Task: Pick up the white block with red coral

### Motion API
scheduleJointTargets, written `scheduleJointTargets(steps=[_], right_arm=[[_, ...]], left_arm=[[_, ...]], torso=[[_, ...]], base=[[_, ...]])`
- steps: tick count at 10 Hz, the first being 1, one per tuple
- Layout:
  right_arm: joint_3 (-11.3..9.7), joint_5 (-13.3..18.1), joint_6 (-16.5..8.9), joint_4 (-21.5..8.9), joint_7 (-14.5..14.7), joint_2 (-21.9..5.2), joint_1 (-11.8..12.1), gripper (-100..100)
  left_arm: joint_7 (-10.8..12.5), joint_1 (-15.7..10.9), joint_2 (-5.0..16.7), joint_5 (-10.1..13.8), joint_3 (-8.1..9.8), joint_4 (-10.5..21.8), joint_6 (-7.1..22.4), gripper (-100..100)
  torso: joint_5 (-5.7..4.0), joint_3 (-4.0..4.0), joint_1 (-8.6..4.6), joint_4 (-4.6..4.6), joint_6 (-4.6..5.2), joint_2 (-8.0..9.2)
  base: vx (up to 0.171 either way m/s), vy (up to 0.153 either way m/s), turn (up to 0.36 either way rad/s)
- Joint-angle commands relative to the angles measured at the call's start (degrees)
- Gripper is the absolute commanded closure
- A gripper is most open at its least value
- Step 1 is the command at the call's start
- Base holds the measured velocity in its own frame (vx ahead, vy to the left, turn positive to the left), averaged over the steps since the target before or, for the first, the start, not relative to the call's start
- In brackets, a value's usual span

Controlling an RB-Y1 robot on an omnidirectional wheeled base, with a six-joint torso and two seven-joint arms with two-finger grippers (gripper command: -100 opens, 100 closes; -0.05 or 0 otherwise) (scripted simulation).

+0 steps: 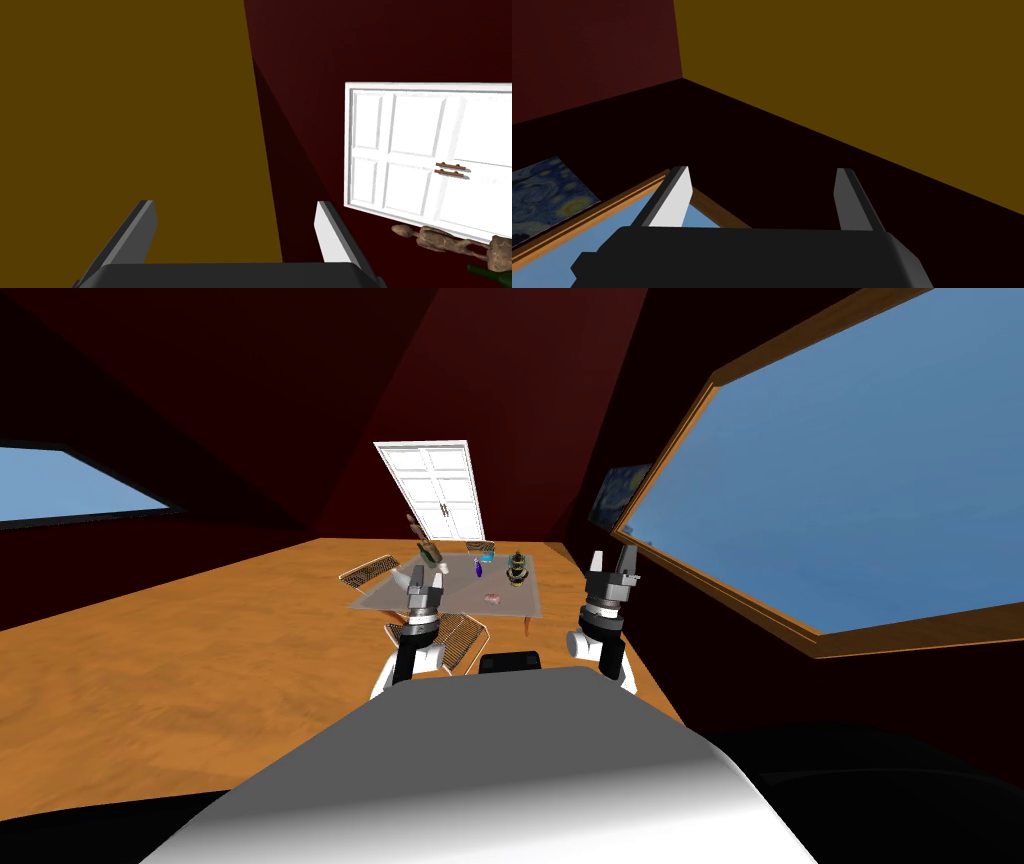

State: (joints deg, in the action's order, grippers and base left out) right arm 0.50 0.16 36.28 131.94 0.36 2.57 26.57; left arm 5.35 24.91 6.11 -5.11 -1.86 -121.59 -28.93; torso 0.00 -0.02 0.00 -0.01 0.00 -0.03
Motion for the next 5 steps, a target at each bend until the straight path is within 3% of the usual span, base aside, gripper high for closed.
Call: scheduleJointTargets(steps=[1, 5], right_arm=[[0.0, 0.0, 0.0, 0.0, 0.0, 0.0, 0.0, 0], [0.0, 0.0, 0.0, 0.0, 0.0, 0.0, 0.0, 0]], left_arm=[[-0.2, -1.6, 1.8, 0.3, 0.41, 2.9, 1.9, -100], [-0.5, -4.1, 3.9, 0.8, 1.10, 7.7, 4.4, -100]], torso=[[0.00, 0.00, 0.00, 0.00, 0.00, 0.00], [-0.01, -0.01, -0.04, 0.00, 0.00, -0.01]], base=[[0.005, -0.011, -0.018], [0.004, -0.013, -0.014]])
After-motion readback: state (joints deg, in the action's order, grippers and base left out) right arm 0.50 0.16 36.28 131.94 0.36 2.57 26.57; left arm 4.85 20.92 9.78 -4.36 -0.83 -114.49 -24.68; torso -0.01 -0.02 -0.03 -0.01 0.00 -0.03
